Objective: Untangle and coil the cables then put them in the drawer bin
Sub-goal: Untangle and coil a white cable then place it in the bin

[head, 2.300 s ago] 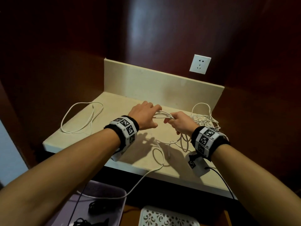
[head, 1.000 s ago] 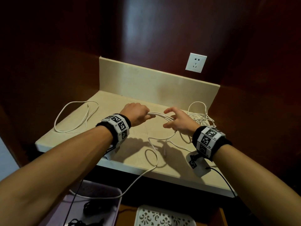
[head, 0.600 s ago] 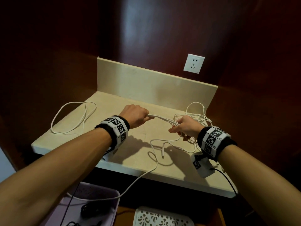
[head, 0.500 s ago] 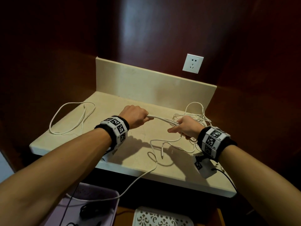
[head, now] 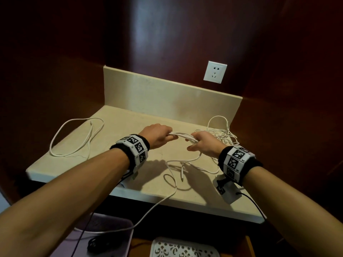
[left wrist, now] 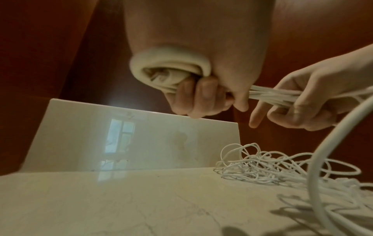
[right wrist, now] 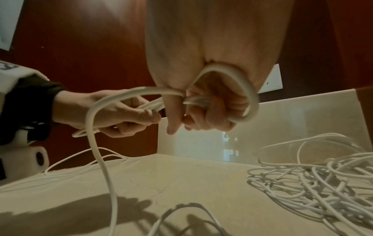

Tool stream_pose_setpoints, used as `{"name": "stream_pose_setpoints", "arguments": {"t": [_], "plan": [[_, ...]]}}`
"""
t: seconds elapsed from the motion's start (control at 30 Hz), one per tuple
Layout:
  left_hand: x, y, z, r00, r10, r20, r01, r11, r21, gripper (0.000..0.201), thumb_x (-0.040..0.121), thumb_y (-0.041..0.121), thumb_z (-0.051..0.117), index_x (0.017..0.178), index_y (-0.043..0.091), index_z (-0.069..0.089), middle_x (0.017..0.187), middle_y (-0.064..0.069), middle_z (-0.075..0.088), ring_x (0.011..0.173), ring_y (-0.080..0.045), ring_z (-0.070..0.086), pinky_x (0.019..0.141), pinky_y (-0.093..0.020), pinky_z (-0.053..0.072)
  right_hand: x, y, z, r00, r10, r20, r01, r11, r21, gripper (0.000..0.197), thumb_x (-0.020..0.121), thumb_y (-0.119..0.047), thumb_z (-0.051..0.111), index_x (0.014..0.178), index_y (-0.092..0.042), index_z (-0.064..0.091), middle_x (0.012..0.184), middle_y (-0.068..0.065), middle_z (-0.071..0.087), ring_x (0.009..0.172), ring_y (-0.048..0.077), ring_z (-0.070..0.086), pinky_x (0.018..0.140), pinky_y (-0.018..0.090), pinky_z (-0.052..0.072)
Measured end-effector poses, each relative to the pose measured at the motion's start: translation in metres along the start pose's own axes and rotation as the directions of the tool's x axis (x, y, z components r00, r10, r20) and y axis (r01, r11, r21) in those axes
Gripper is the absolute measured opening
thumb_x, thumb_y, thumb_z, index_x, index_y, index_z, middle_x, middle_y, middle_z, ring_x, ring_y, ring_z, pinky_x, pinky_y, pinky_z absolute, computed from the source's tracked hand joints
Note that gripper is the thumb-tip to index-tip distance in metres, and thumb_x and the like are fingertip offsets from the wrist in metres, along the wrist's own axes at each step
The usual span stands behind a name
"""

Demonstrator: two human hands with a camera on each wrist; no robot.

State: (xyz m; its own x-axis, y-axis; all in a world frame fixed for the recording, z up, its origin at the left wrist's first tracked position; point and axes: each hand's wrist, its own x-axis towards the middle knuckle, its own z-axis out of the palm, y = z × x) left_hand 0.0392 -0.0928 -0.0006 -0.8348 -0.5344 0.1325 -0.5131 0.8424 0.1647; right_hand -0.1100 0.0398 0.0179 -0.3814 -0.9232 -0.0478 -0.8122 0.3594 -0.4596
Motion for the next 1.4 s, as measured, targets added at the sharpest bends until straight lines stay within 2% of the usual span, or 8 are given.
{"name": "stream_pose_setpoints", "arguments": {"t": [0.13, 0.27, 0.47, 0.73, 0.87, 0.97, 1.13, 1.4], "plan": [[-0.001, -0.014, 0.002, 0.999, -0.034, 0.037, 0.033, 0.999, 0.019, 0.047, 0.100, 0.053, 0.031, 0.102, 0.015, 0.059, 0.084, -0.004, 0.057, 0.078, -0.024, 0.052, 0.064, -0.032, 0.036, -0.009, 0.002, -0.006, 0.999, 0.025, -0.028, -0.014, 0.941, 0.339, 0.040, 0.086, -0.027, 0.072, 0.123, -0.022, 0.056, 0.099, 0.004, 0.064, 0.078, 0.015, 0.058, 0.064, 0.027, 0.045], [-0.002, -0.019, 0.003, 0.997, -0.059, 0.042, 0.056, 0.996, 0.070, 0.047, 0.100, 0.052, 0.032, 0.104, 0.015, 0.061, 0.083, -0.004, 0.057, 0.077, -0.025, 0.051, 0.063, -0.031, 0.036, -0.013, 0.007, -0.011, 0.994, 0.034, -0.099, 0.005, 0.930, 0.367, 0.039, 0.095, -0.048, 0.052, 0.111, -0.015, 0.064, 0.086, -0.002, 0.061, 0.061, 0.008, 0.049, 0.050, 0.020, 0.036], [-0.002, -0.008, -0.004, 1.000, -0.011, 0.023, 0.008, 0.989, 0.151, 0.041, 0.099, 0.054, 0.036, 0.092, 0.018, 0.054, 0.080, -0.002, 0.055, 0.074, -0.023, 0.050, 0.062, -0.031, 0.035, -0.015, 0.001, -0.010, 0.994, 0.051, -0.096, -0.024, 0.963, 0.270, 0.067, 0.097, -0.062, 0.024, 0.119, -0.013, 0.065, 0.107, -0.002, 0.061, 0.100, 0.016, 0.059, 0.098, 0.039, 0.043], [-0.005, -0.002, -0.007, 1.000, 0.029, 0.012, -0.030, 0.994, 0.108, 0.038, 0.099, 0.052, 0.038, 0.089, 0.018, 0.051, 0.080, -0.002, 0.053, 0.075, -0.024, 0.049, 0.063, -0.032, 0.034, -0.013, 0.001, -0.003, 0.995, 0.019, -0.095, -0.026, 0.997, -0.070, 0.073, 0.097, -0.065, 0.011, 0.122, -0.016, 0.058, 0.125, 0.005, 0.063, 0.111, 0.027, 0.056, 0.100, 0.042, 0.038], [-0.007, -0.004, -0.003, 1.000, -0.003, 0.015, 0.002, 0.995, 0.100, 0.041, 0.100, 0.052, 0.037, 0.095, 0.016, 0.056, 0.085, -0.005, 0.056, 0.077, -0.024, 0.049, 0.064, -0.032, 0.035, -0.011, 0.000, 0.002, 0.999, -0.002, -0.040, -0.007, 0.973, -0.230, 0.064, 0.086, -0.078, 0.030, 0.104, -0.021, 0.052, 0.103, 0.000, 0.062, 0.093, 0.022, 0.056, 0.082, 0.038, 0.043], [-0.009, -0.005, -0.003, 1.000, -0.016, 0.006, 0.015, 0.995, 0.099, 0.044, 0.100, 0.052, 0.036, 0.100, 0.014, 0.060, 0.081, -0.003, 0.054, 0.076, -0.023, 0.050, 0.064, -0.031, 0.034, -0.009, -0.002, 0.002, 0.999, -0.015, 0.046, 0.028, 0.958, -0.286, 0.039, 0.090, -0.053, 0.057, 0.109, -0.020, 0.052, 0.096, 0.000, 0.059, 0.089, 0.020, 0.054, 0.072, 0.032, 0.040], [-0.015, -0.001, -0.002, 0.998, 0.009, 0.061, -0.010, 1.000, 0.012, 0.056, 0.088, 0.070, 0.042, 0.081, 0.016, 0.054, 0.069, 0.001, 0.052, 0.065, -0.020, 0.049, 0.059, -0.032, 0.035, -0.006, 0.004, -0.001, 0.992, 0.013, 0.124, -0.006, 0.998, -0.057, 0.018, 0.099, -0.020, 0.045, 0.087, -0.009, 0.052, 0.070, 0.007, 0.057, 0.057, 0.019, 0.055, 0.046, 0.025, 0.041], [-0.019, 0.013, 0.000, 0.989, 0.057, 0.137, -0.053, 0.998, -0.034, 0.074, 0.062, 0.083, 0.060, 0.098, 0.021, 0.042, 0.077, 0.009, 0.049, 0.070, -0.014, 0.048, 0.064, -0.032, 0.036, 0.006, 0.009, 0.001, 0.992, 0.119, -0.035, -0.109, 0.972, 0.207, 0.029, 0.103, -0.030, 0.042, 0.089, -0.007, 0.053, 0.065, 0.006, 0.047, 0.049, 0.017, 0.040, 0.046, 0.025, 0.030]]}}
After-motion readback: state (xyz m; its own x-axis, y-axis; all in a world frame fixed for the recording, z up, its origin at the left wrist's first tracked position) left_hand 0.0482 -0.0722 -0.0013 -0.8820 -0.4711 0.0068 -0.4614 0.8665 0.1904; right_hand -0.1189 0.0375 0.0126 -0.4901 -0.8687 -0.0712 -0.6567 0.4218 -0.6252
